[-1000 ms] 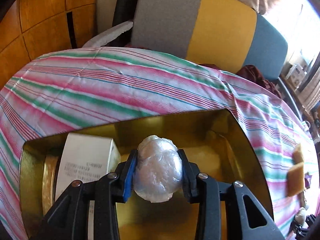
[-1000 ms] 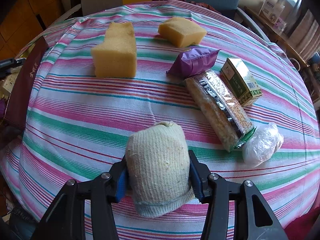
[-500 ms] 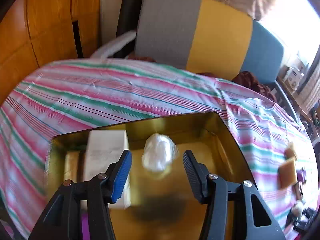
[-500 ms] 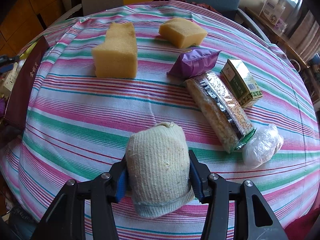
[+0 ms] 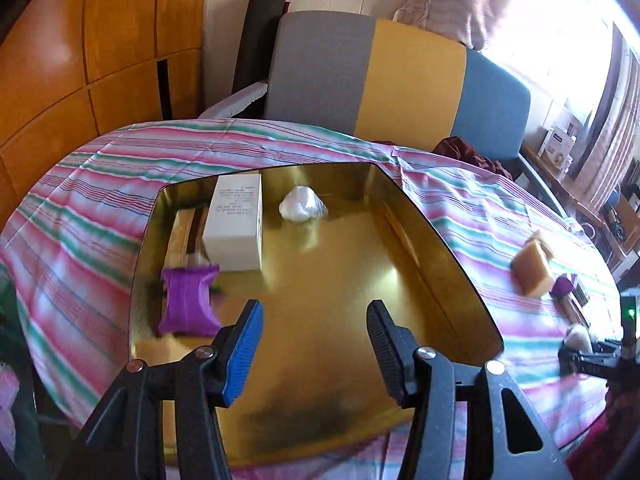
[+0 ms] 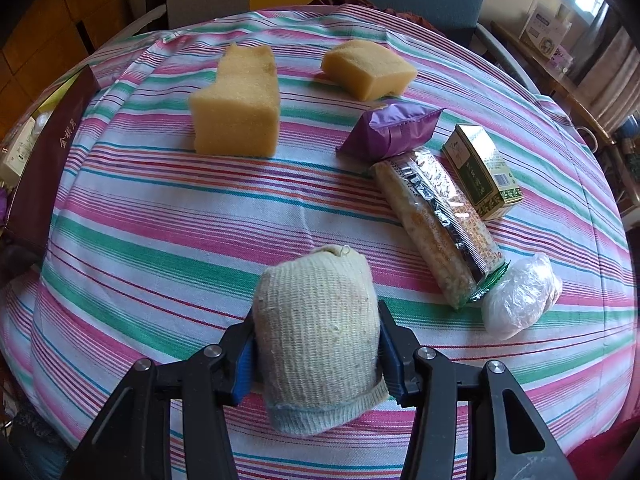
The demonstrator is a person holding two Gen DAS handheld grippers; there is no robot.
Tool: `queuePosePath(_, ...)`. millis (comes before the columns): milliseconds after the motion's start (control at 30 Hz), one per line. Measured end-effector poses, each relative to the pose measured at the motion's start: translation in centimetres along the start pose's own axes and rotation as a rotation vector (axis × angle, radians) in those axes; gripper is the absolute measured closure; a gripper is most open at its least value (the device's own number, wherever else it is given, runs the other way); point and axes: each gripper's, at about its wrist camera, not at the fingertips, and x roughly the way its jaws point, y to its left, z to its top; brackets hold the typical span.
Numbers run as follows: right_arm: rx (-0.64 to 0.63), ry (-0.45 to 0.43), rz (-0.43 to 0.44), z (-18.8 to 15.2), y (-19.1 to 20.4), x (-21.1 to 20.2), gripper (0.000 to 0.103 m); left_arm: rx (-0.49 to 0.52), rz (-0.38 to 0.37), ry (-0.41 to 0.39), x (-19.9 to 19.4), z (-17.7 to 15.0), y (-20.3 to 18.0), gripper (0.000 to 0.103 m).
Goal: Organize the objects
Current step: 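Put plastic bundle in the tray with the left tool while the right holds the roll, then carry the cream knitted roll into the gold tray and release it with the right tool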
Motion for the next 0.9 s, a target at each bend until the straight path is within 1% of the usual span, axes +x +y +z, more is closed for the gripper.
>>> queuePosePath(200,0.009,0.004,-0.002,0.8,-0.5,0.1,0.053,0.012,0.021,-0.023,-1.3,-1.2,0.0,0.049)
queuePosePath(300,0.029,0.012,0.038,0.8,-0.3,-0.3,0.054,0.009,0.024,-0.027,-1.7,-1.5,0.2,0.049)
queuePosePath(400,0.033,-0.01,0.086,1.2,0.8,-1.6,0.054,0.008,0.025,-0.027,-1.8,-1.7,0.6,0.049)
queuePosePath(467,0.029,-0.036,0.133,0.8,2.8,-3.1,0.054,0.003,0.021,-0.025,-1.9,-1.8,0.8,0.049)
queuePosePath(500,0.021,-0.049,0.152,1.4,3.3,-3.5,0.054,-0.001,0.02,-0.025,-1.9,-1.8,0.9,0.049)
queuePosePath(600,-0.02,-0.09,0.213,1.4,7.7,-6.8,0.054,-0.013,0.019,-0.023,-2.0,-1.9,1.3,0.049)
queuePosePath(700,-0.072,-0.13,0.272,1.5,13.2,-10.2,0.053,-0.018,0.016,-0.022,-2.0,-2.0,1.6,0.049)
queuePosePath(800,-0.134,-0.158,0.337,3.2,17.8,-12.0,0.053,-0.023,0.018,-0.024,-2.2,-2.0,2.0,0.049)
queuePosePath(900,-0.185,-0.168,0.373,4.7,21.6,-12.8,0.053,-0.034,0.023,-0.025,-2.3,-2.0,2.6,0.049)
